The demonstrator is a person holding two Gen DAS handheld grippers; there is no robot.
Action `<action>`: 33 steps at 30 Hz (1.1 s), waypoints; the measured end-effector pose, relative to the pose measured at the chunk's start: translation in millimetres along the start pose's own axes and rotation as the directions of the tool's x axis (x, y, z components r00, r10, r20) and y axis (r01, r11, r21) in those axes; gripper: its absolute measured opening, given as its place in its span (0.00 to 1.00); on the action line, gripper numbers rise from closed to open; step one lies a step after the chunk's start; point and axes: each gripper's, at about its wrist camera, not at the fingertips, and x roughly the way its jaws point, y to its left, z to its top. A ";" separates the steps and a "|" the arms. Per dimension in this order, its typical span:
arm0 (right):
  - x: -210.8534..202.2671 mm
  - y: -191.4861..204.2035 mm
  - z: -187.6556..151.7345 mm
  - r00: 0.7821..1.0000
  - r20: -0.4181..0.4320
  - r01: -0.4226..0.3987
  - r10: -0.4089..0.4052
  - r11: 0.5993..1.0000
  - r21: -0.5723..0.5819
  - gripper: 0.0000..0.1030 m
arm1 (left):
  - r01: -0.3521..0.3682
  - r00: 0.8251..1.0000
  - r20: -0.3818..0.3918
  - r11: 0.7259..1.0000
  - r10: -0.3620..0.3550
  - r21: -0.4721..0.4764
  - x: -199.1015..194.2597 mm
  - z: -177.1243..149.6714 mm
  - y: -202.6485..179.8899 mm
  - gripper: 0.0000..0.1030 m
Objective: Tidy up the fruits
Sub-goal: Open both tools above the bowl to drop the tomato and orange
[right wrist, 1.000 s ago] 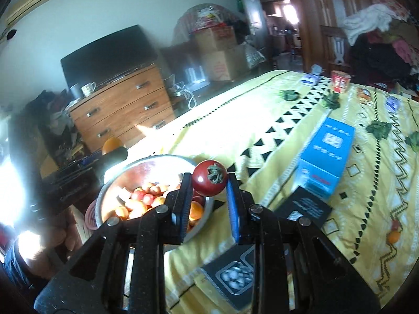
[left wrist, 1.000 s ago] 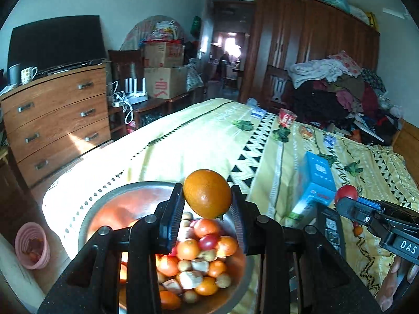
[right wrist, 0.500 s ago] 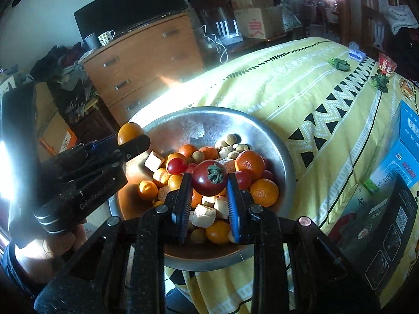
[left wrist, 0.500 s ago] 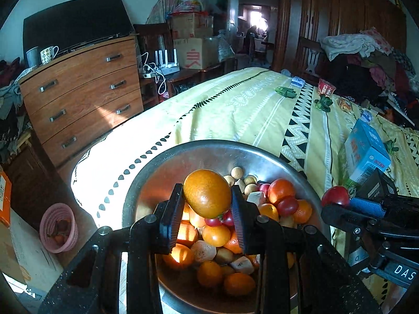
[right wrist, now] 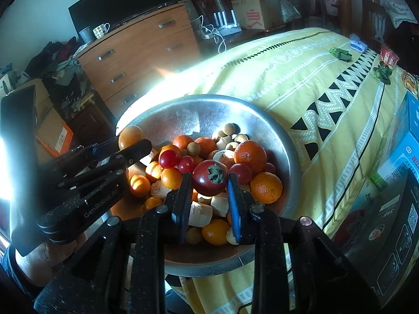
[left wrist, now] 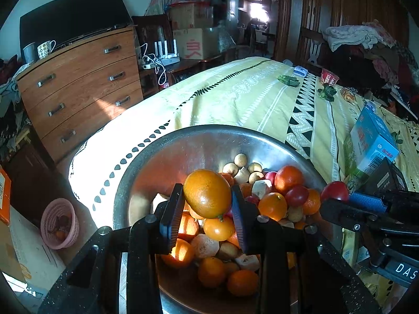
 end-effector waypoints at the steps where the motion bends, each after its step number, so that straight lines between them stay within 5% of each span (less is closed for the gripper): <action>1: 0.6 -0.3 -0.5 1.000 -0.001 -0.001 0.001 1.000 0.001 0.26 | -0.002 1.000 -0.001 1.000 0.002 0.001 0.7 -0.1 0.4 0.35; 33: 13.4 9.6 -5.1 1.000 -0.018 -0.008 0.008 1.000 0.010 0.27 | -0.006 0.999 -0.031 0.999 0.005 -0.031 10.2 -7.0 16.4 0.35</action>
